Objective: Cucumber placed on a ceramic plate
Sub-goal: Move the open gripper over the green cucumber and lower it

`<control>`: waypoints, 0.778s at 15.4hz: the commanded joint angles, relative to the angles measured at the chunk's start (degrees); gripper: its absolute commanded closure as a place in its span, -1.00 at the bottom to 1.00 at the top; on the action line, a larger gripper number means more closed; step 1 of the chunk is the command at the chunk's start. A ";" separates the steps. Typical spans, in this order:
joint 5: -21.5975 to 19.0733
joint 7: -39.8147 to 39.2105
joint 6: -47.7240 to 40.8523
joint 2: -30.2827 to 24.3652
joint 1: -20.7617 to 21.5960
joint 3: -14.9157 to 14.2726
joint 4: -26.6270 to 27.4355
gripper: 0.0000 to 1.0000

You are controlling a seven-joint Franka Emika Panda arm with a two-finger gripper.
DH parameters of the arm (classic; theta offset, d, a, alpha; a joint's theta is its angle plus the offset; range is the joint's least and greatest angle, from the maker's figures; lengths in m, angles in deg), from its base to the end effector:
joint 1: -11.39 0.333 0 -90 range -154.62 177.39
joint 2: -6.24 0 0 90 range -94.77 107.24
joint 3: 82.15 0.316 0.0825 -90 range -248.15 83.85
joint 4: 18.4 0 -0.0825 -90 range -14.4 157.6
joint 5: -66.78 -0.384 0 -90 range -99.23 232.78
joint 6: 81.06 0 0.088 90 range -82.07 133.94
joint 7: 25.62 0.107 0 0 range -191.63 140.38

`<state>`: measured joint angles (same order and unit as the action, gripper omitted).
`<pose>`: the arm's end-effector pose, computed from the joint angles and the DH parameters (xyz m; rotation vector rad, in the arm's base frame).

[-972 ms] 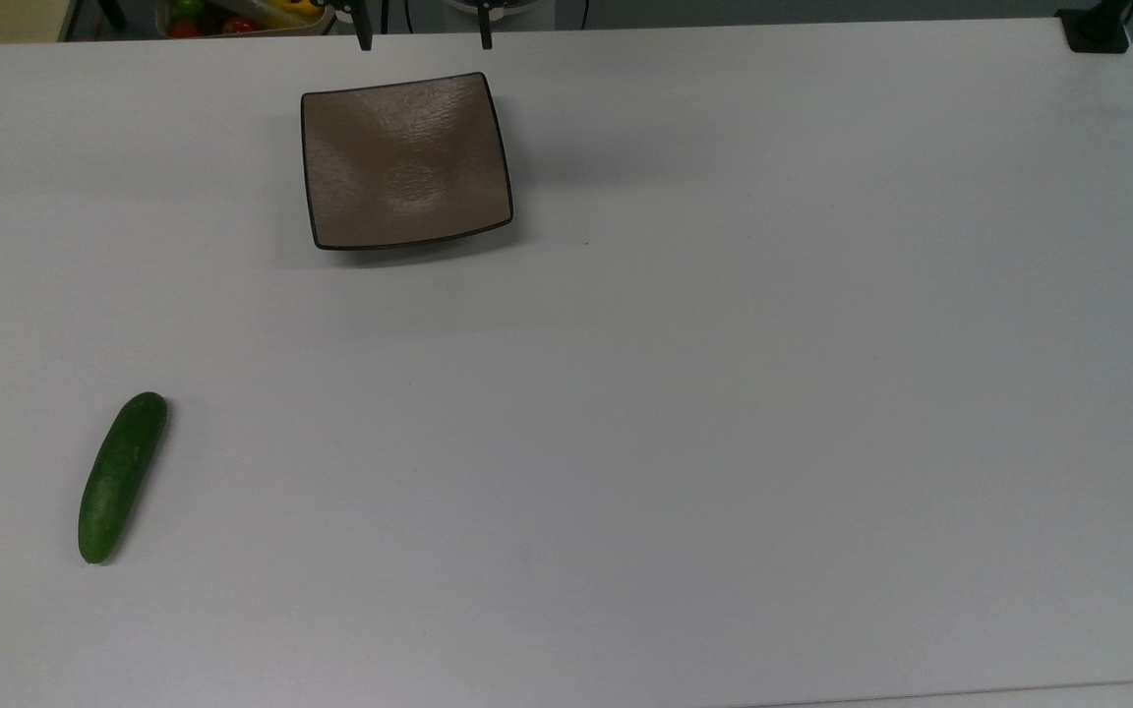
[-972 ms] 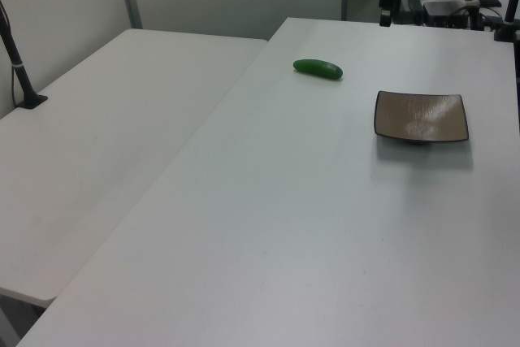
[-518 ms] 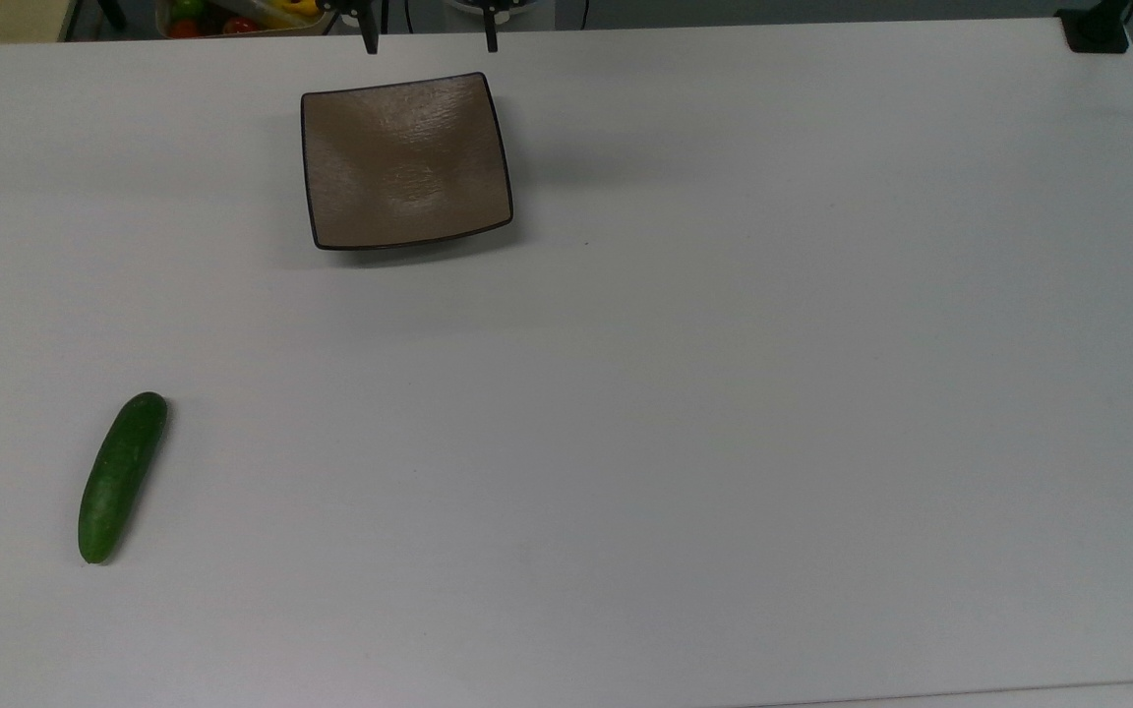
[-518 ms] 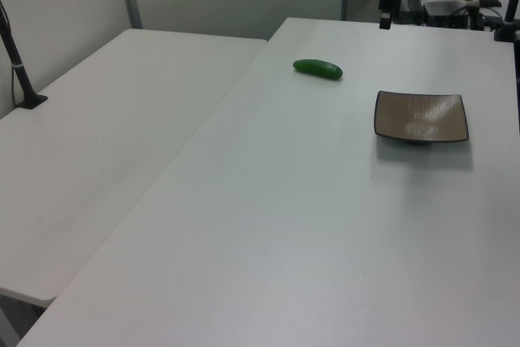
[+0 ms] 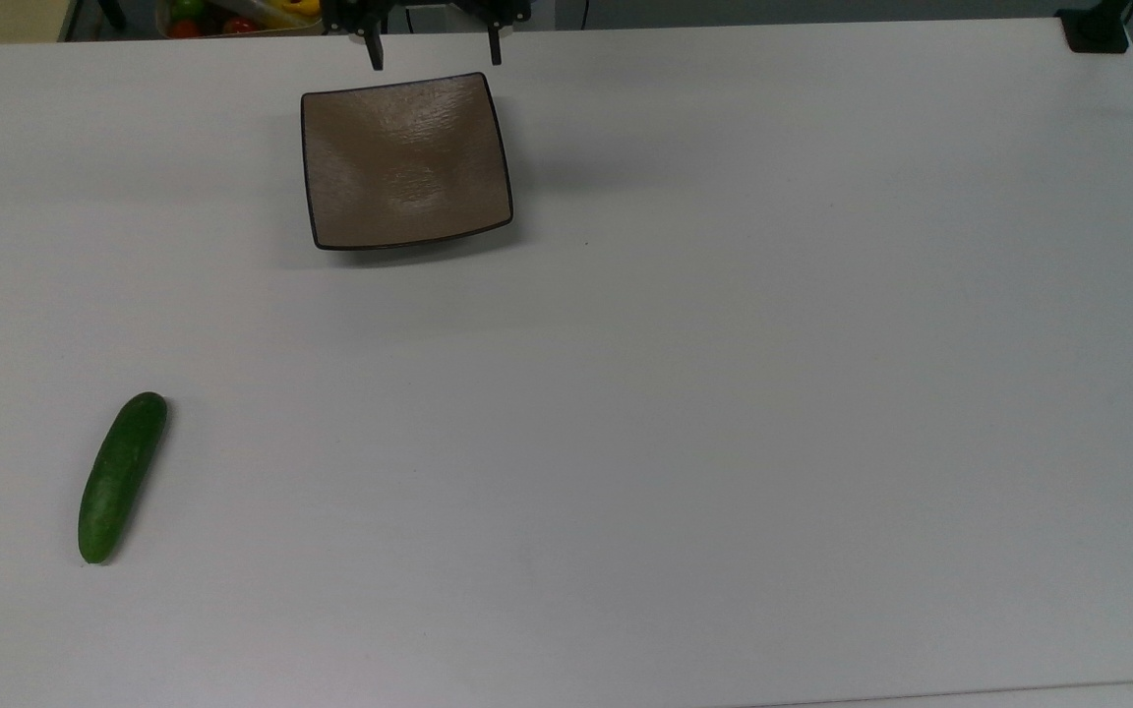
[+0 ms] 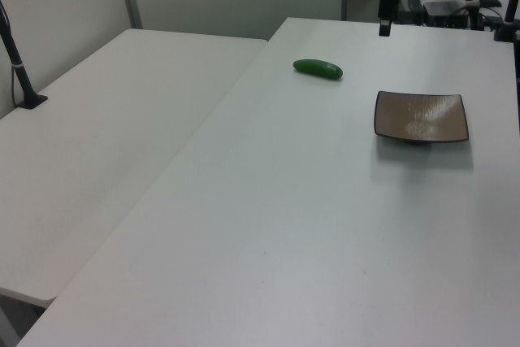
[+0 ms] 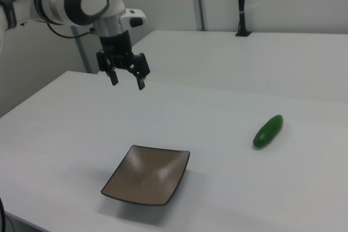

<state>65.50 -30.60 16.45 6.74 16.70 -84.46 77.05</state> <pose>0.5657 0.0319 0.5860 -3.1127 -0.2130 -0.0431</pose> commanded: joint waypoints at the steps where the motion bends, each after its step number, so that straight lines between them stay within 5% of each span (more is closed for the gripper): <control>1: 0.05 -7.93 2.49 2.13 -3.20 -0.59 -0.35 -1.00; 8: 0.67 -7.50 17.68 7.40 -7.59 -1.81 -1.32 -1.00; 12: 0.14 -6.72 22.45 15.47 -8.39 -5.42 -9.73 -1.00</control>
<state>65.54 -37.48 37.56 15.27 8.59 -87.47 75.47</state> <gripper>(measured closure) 0.000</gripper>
